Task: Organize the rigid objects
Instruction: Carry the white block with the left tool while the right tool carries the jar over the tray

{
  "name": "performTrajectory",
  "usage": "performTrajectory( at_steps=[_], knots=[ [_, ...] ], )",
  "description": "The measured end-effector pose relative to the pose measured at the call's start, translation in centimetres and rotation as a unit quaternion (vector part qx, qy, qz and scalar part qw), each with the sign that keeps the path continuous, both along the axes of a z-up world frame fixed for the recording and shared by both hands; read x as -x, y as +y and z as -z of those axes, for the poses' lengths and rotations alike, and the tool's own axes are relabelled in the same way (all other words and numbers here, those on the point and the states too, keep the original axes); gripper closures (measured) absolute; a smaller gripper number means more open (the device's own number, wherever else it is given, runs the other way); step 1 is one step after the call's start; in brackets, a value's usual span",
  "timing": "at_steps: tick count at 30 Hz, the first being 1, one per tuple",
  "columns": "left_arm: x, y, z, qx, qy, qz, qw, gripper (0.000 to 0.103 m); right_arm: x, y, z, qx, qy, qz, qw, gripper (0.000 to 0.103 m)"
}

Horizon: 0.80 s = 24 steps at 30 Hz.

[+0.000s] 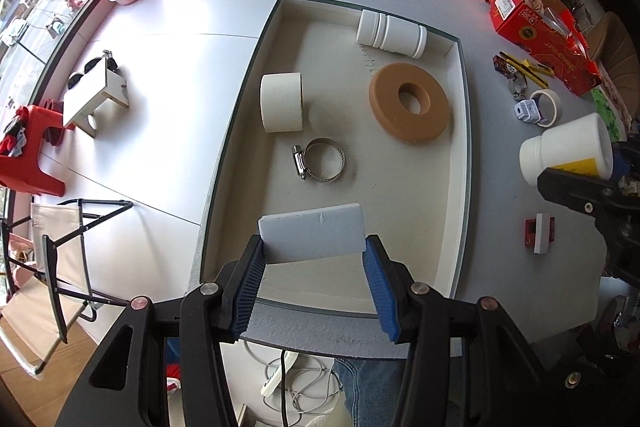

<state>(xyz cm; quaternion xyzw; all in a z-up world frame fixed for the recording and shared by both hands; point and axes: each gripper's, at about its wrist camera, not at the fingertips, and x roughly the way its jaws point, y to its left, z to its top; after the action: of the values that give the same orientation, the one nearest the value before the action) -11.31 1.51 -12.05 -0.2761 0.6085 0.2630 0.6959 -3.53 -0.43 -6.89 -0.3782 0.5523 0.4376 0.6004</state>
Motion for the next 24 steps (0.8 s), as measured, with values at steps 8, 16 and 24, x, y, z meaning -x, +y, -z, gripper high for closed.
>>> performTrajectory(
  at_steps=[8,16,24],
  knots=[
    [0.3,0.0,0.5,0.006,0.004,0.003,1.0000,0.050,0.6,0.5,0.6,0.006,0.007,-0.008,1.000,0.066],
    [0.7,0.1,1.3,0.018,0.009,0.001,0.9998,0.050,1.4,1.2,1.4,0.013,0.011,-0.019,1.000,0.066],
    [0.5,0.1,2.2,0.027,0.017,0.004,0.9995,0.050,1.7,2.1,2.3,0.018,0.019,-0.022,0.999,0.066]
  ],
)
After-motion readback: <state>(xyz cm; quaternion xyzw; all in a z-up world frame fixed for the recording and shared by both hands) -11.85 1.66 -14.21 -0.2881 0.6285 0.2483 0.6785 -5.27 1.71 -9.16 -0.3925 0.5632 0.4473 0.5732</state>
